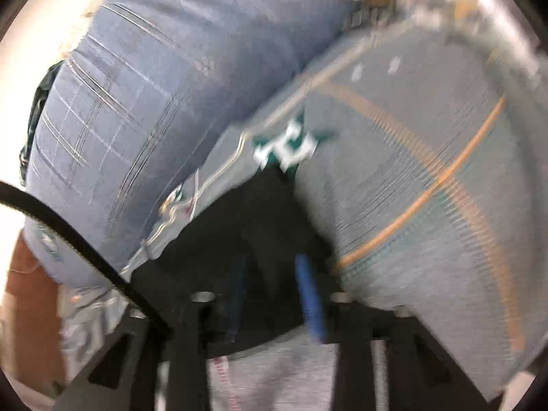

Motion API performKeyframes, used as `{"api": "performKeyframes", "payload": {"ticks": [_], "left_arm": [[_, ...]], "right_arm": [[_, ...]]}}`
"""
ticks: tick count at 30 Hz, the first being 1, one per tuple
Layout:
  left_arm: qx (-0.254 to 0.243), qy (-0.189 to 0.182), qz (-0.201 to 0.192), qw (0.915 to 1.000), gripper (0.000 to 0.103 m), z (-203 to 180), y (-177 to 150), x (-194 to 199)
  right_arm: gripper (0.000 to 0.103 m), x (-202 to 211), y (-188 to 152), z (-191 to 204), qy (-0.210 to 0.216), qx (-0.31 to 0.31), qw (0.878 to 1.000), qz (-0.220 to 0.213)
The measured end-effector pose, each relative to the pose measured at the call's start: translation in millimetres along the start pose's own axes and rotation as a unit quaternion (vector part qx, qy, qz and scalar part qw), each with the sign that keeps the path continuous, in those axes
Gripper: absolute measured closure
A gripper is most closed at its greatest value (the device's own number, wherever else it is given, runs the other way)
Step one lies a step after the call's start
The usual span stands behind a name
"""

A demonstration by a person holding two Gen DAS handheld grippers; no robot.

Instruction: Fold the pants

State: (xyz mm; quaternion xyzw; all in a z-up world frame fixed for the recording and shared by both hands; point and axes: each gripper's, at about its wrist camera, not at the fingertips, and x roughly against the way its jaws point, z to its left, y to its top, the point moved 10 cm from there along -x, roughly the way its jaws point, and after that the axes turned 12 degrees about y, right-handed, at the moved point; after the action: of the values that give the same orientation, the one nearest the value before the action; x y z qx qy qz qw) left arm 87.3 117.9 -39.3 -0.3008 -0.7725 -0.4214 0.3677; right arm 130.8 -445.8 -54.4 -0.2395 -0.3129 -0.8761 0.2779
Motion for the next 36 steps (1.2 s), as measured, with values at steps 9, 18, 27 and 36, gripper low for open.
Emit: {"api": "performKeyframes", "payload": {"ticks": [9,18,27,36], "left_arm": [[0.011,0.002,0.005,0.9999,0.048,14,-7,2],[0.005,-0.001,0.007,1.0,0.048,5,-10,-3],[0.0,0.003,0.019,0.9998,0.048,4,-15,-11],[0.006,0.001,0.011,0.9999,0.048,8,-8,-3]], "right_arm": [[0.039,-6,29,8,-0.026,0.064,0.998,-0.001],[0.097,-40,36,12,-0.06,0.136,0.985,0.084],[0.095,-63,52,4,-0.092,0.132,0.984,0.081],[0.074,-3,60,-10,-0.199,0.155,0.967,0.022]]}}
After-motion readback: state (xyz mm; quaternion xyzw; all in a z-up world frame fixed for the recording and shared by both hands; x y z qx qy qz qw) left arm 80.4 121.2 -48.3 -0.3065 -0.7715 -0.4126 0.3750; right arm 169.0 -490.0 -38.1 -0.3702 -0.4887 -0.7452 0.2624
